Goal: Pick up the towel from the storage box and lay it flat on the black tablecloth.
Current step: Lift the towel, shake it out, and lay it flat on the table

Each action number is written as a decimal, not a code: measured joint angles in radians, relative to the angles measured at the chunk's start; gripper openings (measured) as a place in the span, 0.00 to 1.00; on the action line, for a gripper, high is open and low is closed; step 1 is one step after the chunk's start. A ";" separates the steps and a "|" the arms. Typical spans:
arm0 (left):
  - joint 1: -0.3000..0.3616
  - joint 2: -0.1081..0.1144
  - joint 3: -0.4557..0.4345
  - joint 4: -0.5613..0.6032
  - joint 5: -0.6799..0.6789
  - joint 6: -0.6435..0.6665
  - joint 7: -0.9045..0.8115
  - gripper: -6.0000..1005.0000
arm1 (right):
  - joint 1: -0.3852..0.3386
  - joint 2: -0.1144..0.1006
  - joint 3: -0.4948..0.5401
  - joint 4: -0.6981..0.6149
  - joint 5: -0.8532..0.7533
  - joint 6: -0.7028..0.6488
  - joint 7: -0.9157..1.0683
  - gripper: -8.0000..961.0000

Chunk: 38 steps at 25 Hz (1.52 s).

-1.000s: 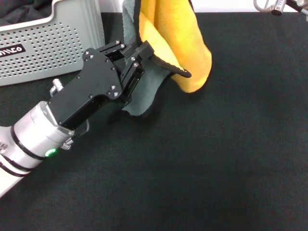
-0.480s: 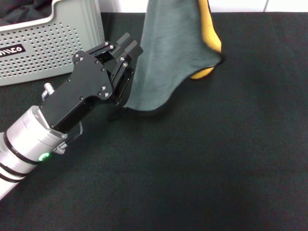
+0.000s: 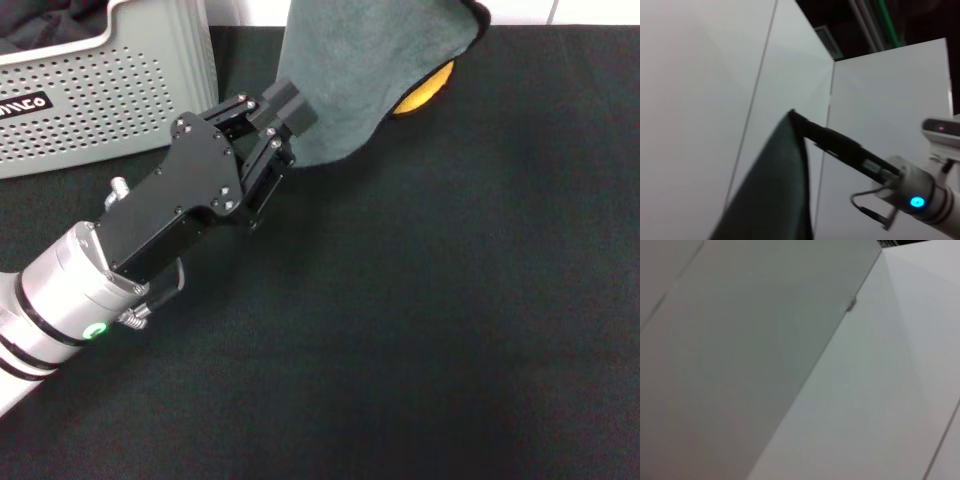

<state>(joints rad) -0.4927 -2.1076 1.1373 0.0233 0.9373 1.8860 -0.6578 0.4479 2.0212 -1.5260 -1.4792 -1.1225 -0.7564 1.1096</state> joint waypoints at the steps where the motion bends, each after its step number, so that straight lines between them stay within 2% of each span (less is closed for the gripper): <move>1: -0.003 0.000 0.000 -0.002 0.005 0.004 -0.001 0.18 | -0.001 0.000 -0.005 -0.017 -0.023 0.023 0.011 0.03; 6: -0.011 0.000 0.001 -0.007 0.026 0.002 -0.035 0.19 | 0.006 0.001 -0.057 -0.079 -0.135 0.175 0.079 0.03; 12: -0.052 0.000 0.001 -0.024 0.052 -0.027 -0.046 0.19 | 0.008 0.003 -0.174 -0.129 -0.216 0.453 0.090 0.03; 16: -0.088 0.000 0.001 -0.041 0.066 -0.079 -0.051 0.19 | 0.026 0.004 -0.224 -0.144 -0.243 0.565 0.085 0.03; 21: -0.119 0.000 0.001 -0.042 0.068 -0.163 -0.045 0.19 | 0.058 0.004 -0.246 -0.145 -0.244 0.619 0.082 0.03; 29: -0.169 0.000 -0.008 -0.045 0.058 -0.239 0.000 0.19 | 0.074 0.004 -0.259 -0.176 -0.237 0.607 0.090 0.04; 32: -0.198 0.000 -0.013 -0.084 0.010 -0.265 0.025 0.19 | 0.075 0.004 -0.268 -0.191 -0.235 0.607 0.094 0.04; 35: -0.222 0.000 -0.024 -0.117 -0.029 -0.270 0.064 0.30 | 0.078 0.004 -0.272 -0.196 -0.235 0.608 0.094 0.04; 38: -0.242 0.000 -0.085 -0.148 -0.028 -0.267 0.088 0.42 | 0.093 0.005 -0.274 -0.191 -0.233 0.614 0.097 0.04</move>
<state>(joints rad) -0.7352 -2.1076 1.0522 -0.1244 0.9097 1.6195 -0.5693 0.5412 2.0264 -1.8003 -1.6707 -1.3559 -0.1422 1.2062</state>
